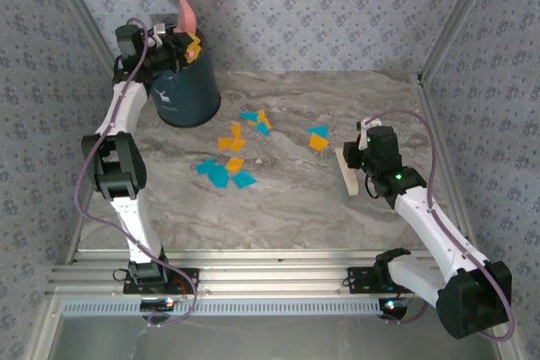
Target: Sweep away the paper scraps from the table
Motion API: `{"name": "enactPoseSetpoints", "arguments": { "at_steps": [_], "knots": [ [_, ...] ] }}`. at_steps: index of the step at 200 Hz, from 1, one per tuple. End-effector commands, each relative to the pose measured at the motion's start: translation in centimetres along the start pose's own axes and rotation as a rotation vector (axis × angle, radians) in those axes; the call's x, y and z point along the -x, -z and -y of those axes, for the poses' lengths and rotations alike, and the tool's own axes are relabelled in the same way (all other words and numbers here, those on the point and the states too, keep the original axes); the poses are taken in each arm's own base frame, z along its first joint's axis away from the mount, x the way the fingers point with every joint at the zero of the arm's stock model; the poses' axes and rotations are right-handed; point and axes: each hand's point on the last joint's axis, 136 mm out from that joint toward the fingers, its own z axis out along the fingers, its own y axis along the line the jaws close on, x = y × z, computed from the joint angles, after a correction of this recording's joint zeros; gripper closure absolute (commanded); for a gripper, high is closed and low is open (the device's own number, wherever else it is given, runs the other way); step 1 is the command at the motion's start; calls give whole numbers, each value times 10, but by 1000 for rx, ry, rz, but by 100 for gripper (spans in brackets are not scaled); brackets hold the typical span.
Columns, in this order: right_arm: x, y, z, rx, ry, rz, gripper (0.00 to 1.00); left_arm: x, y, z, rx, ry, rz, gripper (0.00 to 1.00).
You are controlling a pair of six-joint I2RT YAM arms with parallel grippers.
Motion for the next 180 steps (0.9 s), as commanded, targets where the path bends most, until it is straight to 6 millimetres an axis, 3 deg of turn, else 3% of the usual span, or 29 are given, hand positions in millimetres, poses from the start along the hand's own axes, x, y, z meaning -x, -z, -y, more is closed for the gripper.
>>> {"name": "enactPoseSetpoints", "arguments": {
  "at_steps": [1, 132, 180],
  "knots": [
    [8, 6, -2, 7, -15, 31, 100, -7, 16, 58, -132, -73, 17, 100],
    [5, 4, -2, 8, -19, 22, 100, -7, 30, 89, -362, 122, 41, 100],
    [6, 4, -4, 17, -24, 28, 100, -22, 32, 97, -323, 61, 21, 100]
  ]
}}
